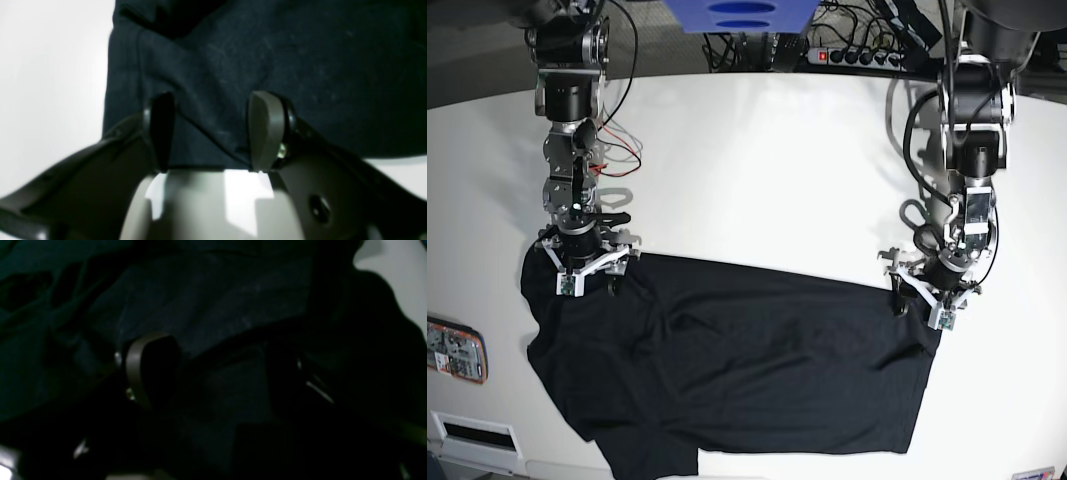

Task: Fold the T-shirt properly
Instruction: 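Pull both held shoulder edges away from the hem, flattening the shirt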

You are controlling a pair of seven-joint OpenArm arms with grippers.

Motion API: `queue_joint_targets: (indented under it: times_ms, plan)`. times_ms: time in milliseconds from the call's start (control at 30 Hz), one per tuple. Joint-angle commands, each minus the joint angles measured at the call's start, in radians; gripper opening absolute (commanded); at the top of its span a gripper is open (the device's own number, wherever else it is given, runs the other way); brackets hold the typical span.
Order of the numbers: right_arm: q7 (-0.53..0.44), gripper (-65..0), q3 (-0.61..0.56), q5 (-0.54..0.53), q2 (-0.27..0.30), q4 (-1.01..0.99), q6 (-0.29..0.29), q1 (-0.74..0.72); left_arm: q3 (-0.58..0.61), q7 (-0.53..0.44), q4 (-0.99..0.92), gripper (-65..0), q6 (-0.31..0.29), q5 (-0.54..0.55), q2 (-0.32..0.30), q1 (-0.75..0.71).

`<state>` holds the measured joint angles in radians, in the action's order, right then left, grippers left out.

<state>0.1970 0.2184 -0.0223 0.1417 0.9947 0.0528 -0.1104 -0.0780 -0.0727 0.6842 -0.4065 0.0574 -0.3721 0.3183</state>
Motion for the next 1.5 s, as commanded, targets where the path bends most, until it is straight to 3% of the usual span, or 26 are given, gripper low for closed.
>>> queue_joint_targets:
  times_ms: [0, 267, 433, 667, 833, 1467]
  plan:
    - [0.174, -20.7, -0.001, 0.026, 0.002, -0.004, -0.003, 0.039, 0.007, 0.198, 0.019, -32.4, -0.006, -0.089, -0.006, -0.051]
    - [0.290, -20.7, -0.001, 0.026, 0.043, 0.181, -0.001, 0.067, 0.002, 0.339, 0.217, -32.4, -0.006, -0.078, -0.034, -0.172]
    - [0.325, -20.7, 0.003, 0.026, 0.045, 0.244, 0.028, 0.120, -0.010, 0.343, 0.256, -32.4, -0.004, -0.077, -0.054, -0.245]
    - [0.321, -20.7, 0.002, 0.026, 0.045, 0.250, 0.035, 0.203, -0.191, 0.340, 0.426, -32.4, -0.004, -0.081, -0.015, -0.411]
    - [0.322, -20.7, 0.006, 0.026, 0.045, 0.315, 0.035, 0.280, -0.237, 0.340, 0.579, -32.4, -0.004, -0.078, -0.006, -0.563]
    - [0.324, -20.7, 0.080, 0.025, 0.045, 0.547, 0.035, 0.558, -0.288, 0.334, 0.596, -32.5, -0.004, -0.075, -0.001, -0.736]
